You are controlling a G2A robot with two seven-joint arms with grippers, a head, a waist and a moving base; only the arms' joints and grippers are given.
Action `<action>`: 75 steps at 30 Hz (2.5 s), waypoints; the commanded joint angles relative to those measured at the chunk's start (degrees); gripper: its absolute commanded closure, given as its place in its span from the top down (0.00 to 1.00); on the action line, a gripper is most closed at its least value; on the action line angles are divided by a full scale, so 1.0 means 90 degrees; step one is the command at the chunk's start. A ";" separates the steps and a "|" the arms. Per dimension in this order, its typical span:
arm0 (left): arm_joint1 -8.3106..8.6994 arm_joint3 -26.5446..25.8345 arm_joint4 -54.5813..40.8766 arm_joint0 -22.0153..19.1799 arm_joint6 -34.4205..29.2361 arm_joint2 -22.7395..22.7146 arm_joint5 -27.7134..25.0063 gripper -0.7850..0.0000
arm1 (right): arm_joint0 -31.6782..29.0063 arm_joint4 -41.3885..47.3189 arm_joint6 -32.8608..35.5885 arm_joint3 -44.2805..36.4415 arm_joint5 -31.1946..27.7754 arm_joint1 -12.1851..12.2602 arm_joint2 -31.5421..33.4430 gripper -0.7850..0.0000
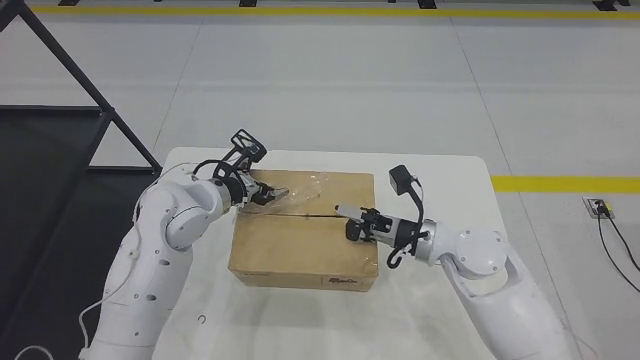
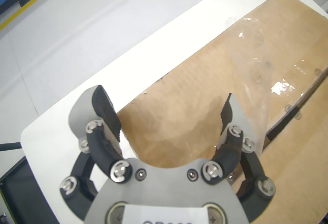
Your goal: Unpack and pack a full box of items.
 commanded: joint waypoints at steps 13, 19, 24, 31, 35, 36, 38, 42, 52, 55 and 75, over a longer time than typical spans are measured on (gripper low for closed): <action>0.0053 -0.0075 -0.0427 -0.0071 -0.0063 0.0149 -0.0070 1.00 | 0.0118 0.0409 -0.0809 0.0285 0.0374 -0.0036 0.0113 1.00; 0.0090 -0.0198 -0.0630 -0.0044 -0.0171 0.0175 -0.0123 1.00 | 0.0275 0.0383 -0.0801 0.0492 0.0685 -0.0055 -0.0004 1.00; 0.0112 -0.0279 -0.0638 -0.0026 -0.0211 0.0289 -0.0179 1.00 | 0.0314 0.0378 -0.0732 0.0539 0.0711 -0.0054 -0.0036 1.00; 0.0139 -0.0369 -0.0826 -0.0027 -0.0345 0.0464 -0.0435 1.00 | 0.0324 0.0369 -0.0704 0.0559 0.0727 -0.0049 -0.0055 1.00; 0.0175 -0.0489 -0.1043 -0.0002 -0.0511 0.0495 -0.0681 1.00 | 0.0345 0.0373 -0.0660 0.0590 0.0762 -0.0049 -0.0079 1.00; 0.0187 -0.0541 -0.1061 0.0014 -0.0550 0.0503 -0.0736 1.00 | 0.0354 0.0377 -0.0657 0.0605 0.0777 -0.0049 -0.0084 1.00; 0.0210 -0.0626 -0.1131 0.0064 -0.0589 0.0493 -0.0788 1.00 | 0.0388 0.0397 -0.0648 0.0647 0.0837 -0.0052 -0.0095 1.00; 0.0255 -0.0742 -0.1109 0.0126 -0.0645 0.0472 -0.0733 1.00 | 0.0507 0.0469 -0.0597 0.0747 0.0923 -0.0069 -0.0149 1.00; 0.0305 -0.0767 -0.0987 0.0157 -0.0469 0.0612 -0.0611 1.00 | 0.1012 0.0752 -0.0589 0.1294 0.1103 -0.0202 -0.0518 1.00; 0.0325 -0.0815 -0.1019 0.0183 -0.0432 0.0615 -0.0601 1.00 | 0.1091 0.0792 -0.0613 0.1387 0.1129 -0.0225 -0.0564 1.00; 0.0591 -0.1226 -0.1395 0.0687 -0.0099 -0.0104 -0.0449 1.00 | 0.0785 0.0357 -0.0298 0.0840 0.2033 -0.0056 -0.0320 0.52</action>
